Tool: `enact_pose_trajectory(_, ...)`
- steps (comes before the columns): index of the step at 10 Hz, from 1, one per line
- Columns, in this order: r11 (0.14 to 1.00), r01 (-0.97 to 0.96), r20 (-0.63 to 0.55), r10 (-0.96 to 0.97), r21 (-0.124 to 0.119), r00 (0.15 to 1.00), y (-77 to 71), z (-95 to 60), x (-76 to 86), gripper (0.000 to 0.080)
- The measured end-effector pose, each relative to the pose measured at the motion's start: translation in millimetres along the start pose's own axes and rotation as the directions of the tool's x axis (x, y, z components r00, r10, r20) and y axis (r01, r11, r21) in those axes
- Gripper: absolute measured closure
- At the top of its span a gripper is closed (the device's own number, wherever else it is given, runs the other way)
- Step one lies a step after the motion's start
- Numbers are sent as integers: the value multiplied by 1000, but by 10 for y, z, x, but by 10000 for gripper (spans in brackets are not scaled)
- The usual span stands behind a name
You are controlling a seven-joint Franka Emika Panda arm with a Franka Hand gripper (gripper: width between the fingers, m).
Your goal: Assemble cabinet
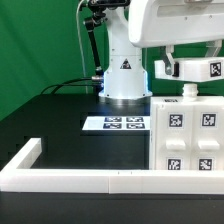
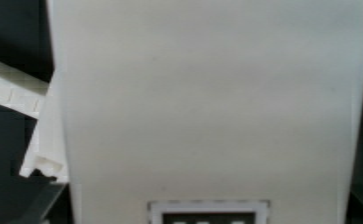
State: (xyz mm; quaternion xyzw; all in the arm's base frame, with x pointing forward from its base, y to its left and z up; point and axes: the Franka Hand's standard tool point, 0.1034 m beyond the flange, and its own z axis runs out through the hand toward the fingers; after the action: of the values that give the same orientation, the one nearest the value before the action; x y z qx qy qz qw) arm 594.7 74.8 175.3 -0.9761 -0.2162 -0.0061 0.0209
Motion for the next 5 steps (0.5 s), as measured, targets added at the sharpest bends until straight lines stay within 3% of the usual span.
enact_pose_trajectory(2,1000,15,-32,-16,-16,999,5,113,-27,253)
enact_pose_trajectory(5,1000,18,-39,-18,-19,999,38,102,113,253)
